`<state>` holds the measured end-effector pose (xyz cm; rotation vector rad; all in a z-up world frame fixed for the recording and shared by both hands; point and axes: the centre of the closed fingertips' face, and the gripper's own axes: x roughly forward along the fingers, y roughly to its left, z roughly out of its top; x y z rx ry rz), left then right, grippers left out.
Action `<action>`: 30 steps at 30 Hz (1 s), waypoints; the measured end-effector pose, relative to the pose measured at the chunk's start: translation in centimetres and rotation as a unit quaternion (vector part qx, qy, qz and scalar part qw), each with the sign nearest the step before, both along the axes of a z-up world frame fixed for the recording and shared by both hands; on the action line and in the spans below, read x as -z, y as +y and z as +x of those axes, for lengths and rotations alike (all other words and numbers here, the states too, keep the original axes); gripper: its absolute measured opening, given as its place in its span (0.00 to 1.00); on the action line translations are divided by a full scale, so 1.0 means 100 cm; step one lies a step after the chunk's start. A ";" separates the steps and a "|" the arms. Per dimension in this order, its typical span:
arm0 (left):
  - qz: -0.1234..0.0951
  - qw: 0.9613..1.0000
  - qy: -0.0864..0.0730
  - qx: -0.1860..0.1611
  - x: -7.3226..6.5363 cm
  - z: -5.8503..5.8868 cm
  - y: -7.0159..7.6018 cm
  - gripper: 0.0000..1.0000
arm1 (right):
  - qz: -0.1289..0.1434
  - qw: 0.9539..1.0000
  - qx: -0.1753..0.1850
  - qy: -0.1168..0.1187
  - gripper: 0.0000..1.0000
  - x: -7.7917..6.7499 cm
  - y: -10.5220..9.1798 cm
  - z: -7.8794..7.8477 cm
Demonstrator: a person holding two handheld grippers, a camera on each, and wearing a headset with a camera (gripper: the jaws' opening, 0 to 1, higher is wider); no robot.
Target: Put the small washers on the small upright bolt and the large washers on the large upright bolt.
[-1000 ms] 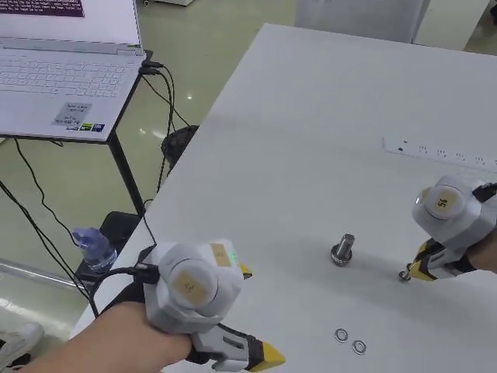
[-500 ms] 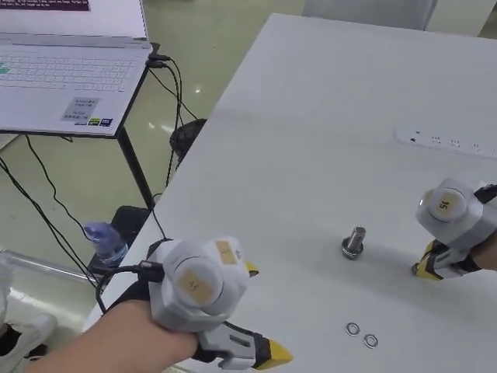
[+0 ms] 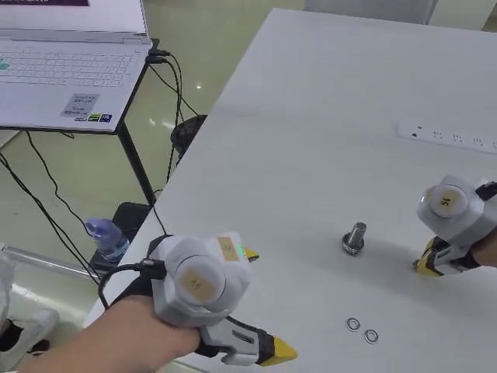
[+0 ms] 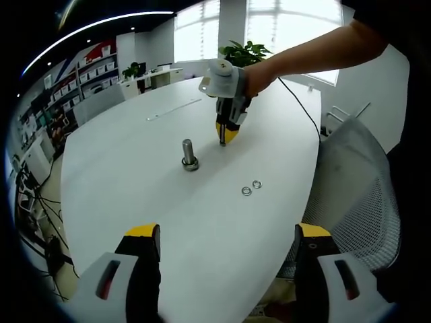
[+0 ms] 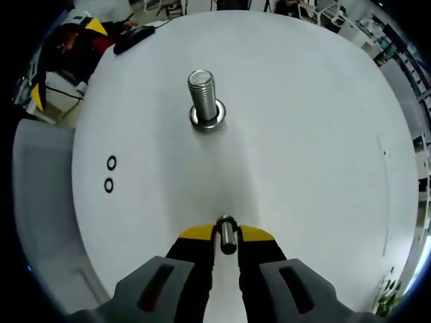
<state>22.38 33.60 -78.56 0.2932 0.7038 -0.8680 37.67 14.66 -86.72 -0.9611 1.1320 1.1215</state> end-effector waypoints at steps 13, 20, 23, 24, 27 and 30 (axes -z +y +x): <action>0.013 1.000 -0.005 0.006 0.005 0.002 0.000 0.89 | 0.003 1.000 0.002 -0.002 0.15 -0.002 0.002 0.001; 0.010 1.000 -0.008 0.003 0.003 0.004 -0.002 0.93 | 0.019 1.000 0.014 -0.005 0.21 -0.009 0.005 0.005; 0.006 1.000 -0.006 0.004 0.003 0.003 -0.003 0.94 | 0.024 1.000 0.015 -0.006 0.23 -0.013 0.003 0.005; 0.006 1.000 -0.007 0.003 0.003 0.003 -0.003 0.94 | 0.029 0.999 0.017 -0.006 0.24 -0.015 0.004 0.005; 0.000 1.000 -0.007 -0.001 0.002 0.005 -0.004 0.95 | 0.045 0.999 0.027 -0.005 0.25 -0.023 0.004 0.005; -0.008 1.000 -0.009 -0.004 -0.001 0.007 -0.007 0.97 | 0.051 0.998 0.027 -0.008 0.25 -0.033 0.003 0.003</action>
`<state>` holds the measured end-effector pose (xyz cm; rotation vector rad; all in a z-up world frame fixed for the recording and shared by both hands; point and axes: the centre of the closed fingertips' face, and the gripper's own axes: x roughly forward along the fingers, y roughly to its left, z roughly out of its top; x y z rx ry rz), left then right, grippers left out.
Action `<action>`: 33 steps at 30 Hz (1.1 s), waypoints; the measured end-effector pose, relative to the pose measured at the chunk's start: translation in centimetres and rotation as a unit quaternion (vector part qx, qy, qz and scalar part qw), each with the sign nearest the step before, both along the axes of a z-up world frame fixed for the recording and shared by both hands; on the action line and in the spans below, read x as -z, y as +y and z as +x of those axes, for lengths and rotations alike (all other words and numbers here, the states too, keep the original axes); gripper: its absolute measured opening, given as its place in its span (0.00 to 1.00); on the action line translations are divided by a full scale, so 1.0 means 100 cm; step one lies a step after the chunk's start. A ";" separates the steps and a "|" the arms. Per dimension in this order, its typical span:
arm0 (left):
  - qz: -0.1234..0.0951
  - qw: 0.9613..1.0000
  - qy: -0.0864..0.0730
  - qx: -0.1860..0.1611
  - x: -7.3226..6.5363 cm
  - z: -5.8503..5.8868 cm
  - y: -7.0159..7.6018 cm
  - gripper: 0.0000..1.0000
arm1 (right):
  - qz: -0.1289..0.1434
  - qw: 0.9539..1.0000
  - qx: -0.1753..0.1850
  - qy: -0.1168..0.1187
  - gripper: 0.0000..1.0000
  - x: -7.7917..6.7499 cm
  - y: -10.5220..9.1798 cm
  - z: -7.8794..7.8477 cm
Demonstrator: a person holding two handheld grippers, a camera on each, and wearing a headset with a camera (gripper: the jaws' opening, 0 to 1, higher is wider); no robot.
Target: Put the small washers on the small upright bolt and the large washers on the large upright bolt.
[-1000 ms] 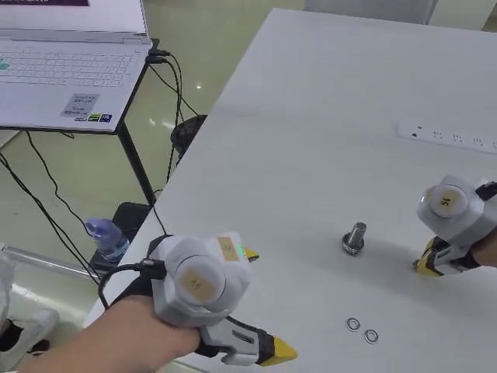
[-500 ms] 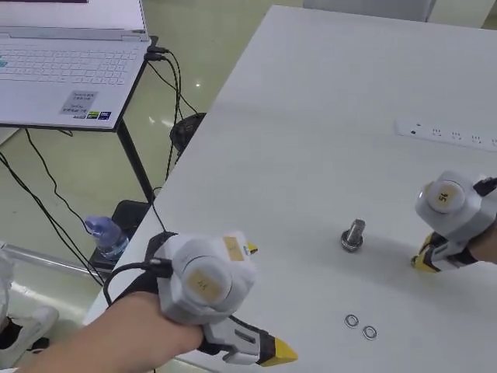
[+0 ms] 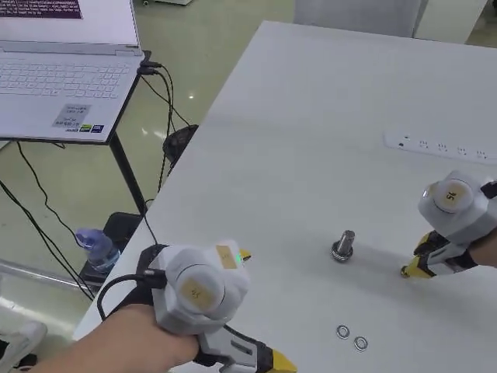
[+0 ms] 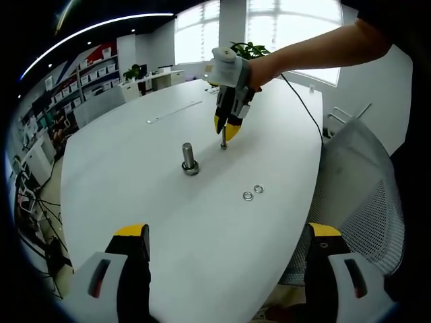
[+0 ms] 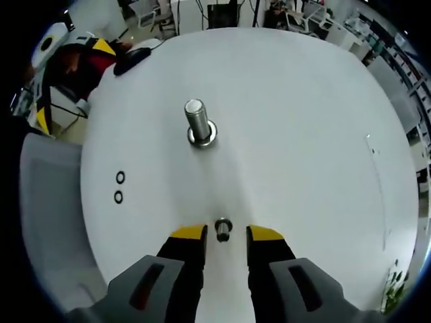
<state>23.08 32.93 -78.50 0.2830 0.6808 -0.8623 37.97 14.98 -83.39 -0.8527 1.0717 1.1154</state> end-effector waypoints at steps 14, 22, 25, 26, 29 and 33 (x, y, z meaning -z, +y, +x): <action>-0.010 1.000 -0.002 -0.001 -0.004 0.002 -0.008 0.99 | 0.027 0.999 -0.009 -0.020 0.25 -0.045 -0.001 -0.022; -0.008 1.000 -0.007 -0.003 -0.006 0.004 -0.008 0.97 | 0.041 0.999 -0.027 -0.024 0.26 -0.053 0.009 -0.042; -0.010 1.000 -0.008 -0.003 -0.007 0.004 -0.009 0.97 | 0.047 0.998 -0.034 -0.024 0.26 -0.053 0.014 -0.051; -0.010 1.000 -0.008 -0.003 -0.007 0.004 -0.009 0.97 | 0.049 0.998 -0.038 -0.023 0.26 -0.053 0.016 -0.056; -0.009 1.000 -0.008 0.000 -0.008 0.004 -0.011 0.96 | 0.049 0.997 -0.046 -0.021 0.26 -0.052 0.021 -0.068; -0.010 1.000 -0.006 0.001 -0.009 0.004 -0.012 0.95 | 0.051 0.997 -0.057 -0.015 0.26 -0.050 0.027 -0.085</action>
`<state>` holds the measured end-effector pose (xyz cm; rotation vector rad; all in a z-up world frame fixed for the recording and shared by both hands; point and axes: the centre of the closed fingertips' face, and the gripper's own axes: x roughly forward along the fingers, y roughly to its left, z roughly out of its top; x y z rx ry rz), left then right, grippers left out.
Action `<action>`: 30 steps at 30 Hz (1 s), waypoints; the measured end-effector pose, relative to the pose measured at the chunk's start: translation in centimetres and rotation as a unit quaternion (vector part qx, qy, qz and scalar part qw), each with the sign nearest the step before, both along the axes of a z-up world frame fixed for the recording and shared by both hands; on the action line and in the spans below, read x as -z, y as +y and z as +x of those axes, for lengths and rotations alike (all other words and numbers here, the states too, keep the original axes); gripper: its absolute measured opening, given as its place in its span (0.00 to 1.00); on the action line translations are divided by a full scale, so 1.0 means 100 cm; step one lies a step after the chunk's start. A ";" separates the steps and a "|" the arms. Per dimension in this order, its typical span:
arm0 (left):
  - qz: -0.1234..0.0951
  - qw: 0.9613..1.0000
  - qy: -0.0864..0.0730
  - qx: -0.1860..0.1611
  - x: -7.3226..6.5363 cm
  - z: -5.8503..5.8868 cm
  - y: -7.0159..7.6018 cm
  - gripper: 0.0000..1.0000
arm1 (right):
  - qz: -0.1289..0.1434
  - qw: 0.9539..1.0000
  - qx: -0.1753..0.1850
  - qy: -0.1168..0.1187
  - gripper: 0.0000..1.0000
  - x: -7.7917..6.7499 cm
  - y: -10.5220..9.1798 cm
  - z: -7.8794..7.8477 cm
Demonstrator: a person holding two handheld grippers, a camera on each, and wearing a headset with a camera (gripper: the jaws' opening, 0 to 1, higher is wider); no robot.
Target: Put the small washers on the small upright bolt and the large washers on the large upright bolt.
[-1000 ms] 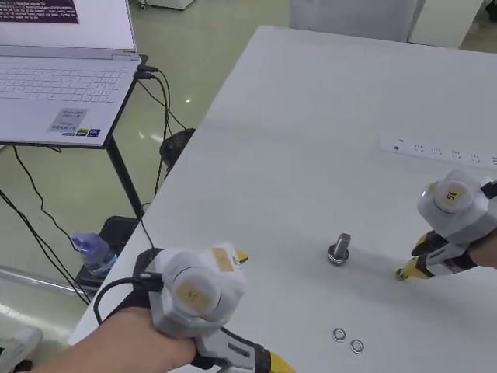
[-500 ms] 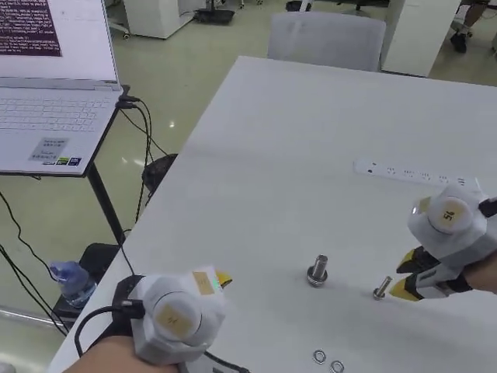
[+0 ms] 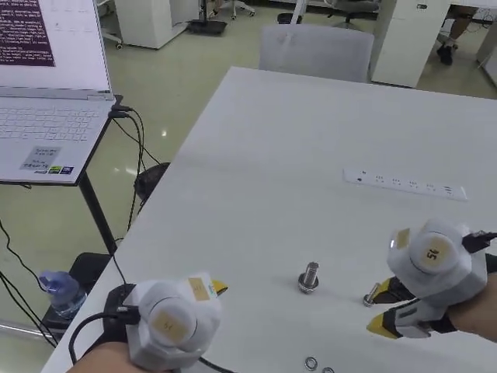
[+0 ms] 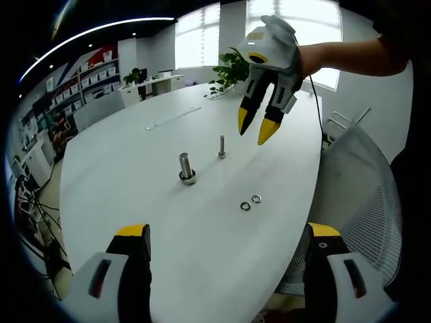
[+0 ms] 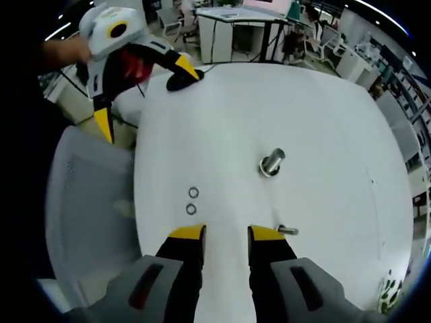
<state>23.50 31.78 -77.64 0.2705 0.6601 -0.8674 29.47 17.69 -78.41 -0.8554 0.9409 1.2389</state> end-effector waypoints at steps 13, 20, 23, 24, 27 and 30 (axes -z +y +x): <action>-0.007 1.000 -0.005 0.000 -0.006 0.001 -0.002 0.92 | 0.000 1.000 -0.014 0.019 0.26 0.032 0.008 -0.032; -0.004 1.000 -0.006 0.002 -0.006 -0.001 -0.003 0.90 | -0.004 1.000 -0.020 0.020 0.26 0.053 0.012 -0.036; -0.004 1.000 -0.005 0.003 -0.007 -0.002 -0.004 0.89 | -0.006 0.999 -0.023 0.022 0.26 0.061 0.016 -0.038; -0.005 1.000 -0.006 0.003 -0.007 -0.002 -0.004 0.89 | -0.009 0.999 -0.026 0.021 0.26 0.065 0.018 -0.039; -0.006 1.000 -0.007 0.004 -0.007 -0.001 -0.004 0.89 | -0.018 0.999 -0.033 0.019 0.26 0.075 0.021 -0.041; -0.006 1.000 -0.007 0.005 -0.007 -0.002 -0.004 0.89 | -0.021 0.999 -0.031 0.024 0.26 0.083 0.024 -0.041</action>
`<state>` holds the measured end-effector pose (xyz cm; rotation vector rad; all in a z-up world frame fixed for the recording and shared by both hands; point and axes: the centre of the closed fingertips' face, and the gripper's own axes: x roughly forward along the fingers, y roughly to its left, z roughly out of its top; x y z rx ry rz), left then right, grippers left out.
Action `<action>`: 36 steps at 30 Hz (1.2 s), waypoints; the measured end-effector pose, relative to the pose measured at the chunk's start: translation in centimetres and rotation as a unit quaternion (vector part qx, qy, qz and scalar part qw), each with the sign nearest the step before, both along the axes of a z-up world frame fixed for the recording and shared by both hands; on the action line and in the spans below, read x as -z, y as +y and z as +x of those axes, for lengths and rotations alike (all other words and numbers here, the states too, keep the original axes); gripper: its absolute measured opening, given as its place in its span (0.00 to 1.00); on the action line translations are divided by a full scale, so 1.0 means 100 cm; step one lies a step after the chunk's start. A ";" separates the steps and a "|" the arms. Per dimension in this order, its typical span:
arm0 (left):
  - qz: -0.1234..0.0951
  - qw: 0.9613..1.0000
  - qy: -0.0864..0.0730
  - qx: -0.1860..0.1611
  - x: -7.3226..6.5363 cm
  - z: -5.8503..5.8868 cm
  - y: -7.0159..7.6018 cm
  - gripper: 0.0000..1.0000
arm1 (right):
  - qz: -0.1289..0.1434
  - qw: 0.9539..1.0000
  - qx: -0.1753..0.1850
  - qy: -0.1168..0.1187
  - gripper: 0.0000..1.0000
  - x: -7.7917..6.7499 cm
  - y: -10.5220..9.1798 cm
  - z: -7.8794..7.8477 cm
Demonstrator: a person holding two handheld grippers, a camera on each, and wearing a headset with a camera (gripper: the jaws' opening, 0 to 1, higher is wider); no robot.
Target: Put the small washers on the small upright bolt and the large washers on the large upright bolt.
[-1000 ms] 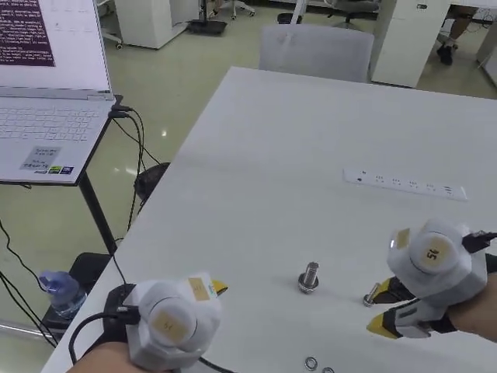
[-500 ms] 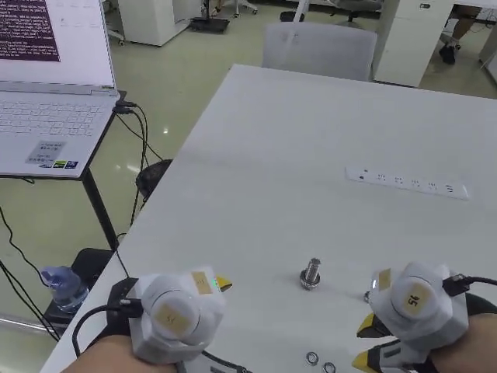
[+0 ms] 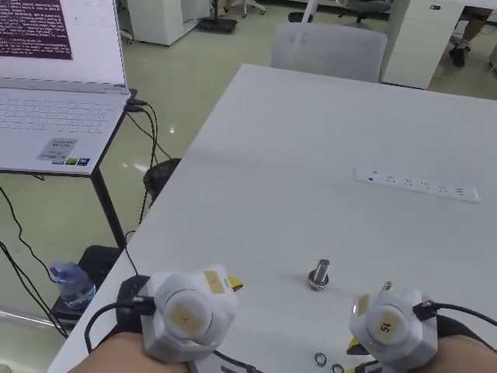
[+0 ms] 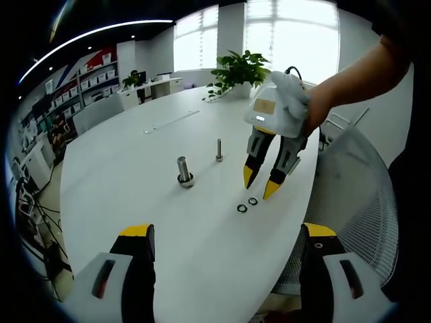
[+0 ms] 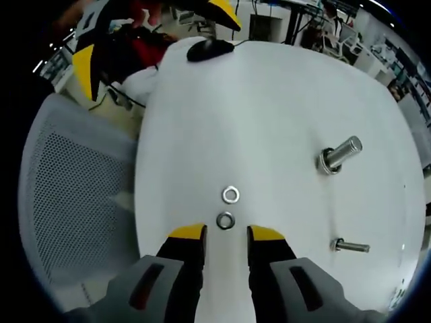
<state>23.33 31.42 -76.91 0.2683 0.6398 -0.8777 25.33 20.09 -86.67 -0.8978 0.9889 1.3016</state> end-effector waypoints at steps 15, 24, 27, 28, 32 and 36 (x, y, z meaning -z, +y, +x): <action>0.008 1.000 0.000 0.006 0.002 -0.003 0.001 0.88 | -0.025 1.000 -0.006 -0.005 0.24 0.014 -0.001 0.000; 0.004 1.000 0.004 0.005 0.003 -0.006 0.003 0.86 | -0.022 1.000 -0.007 -0.013 0.21 0.014 0.000 0.004; 0.003 1.000 0.004 0.004 0.004 -0.006 0.003 0.85 | -0.024 1.000 -0.008 -0.016 0.21 0.014 0.000 0.003; 0.003 1.000 0.004 0.003 0.004 -0.006 0.003 0.84 | -0.025 0.999 -0.010 -0.018 0.21 0.014 0.001 0.002; 0.001 1.000 0.007 0.003 0.005 -0.006 0.003 0.83 | -0.027 0.999 -0.015 -0.020 0.19 0.013 0.002 0.001; 0.000 1.000 0.008 0.002 0.006 -0.006 0.004 0.81 | -0.031 0.999 -0.016 -0.021 0.17 0.014 0.001 -0.001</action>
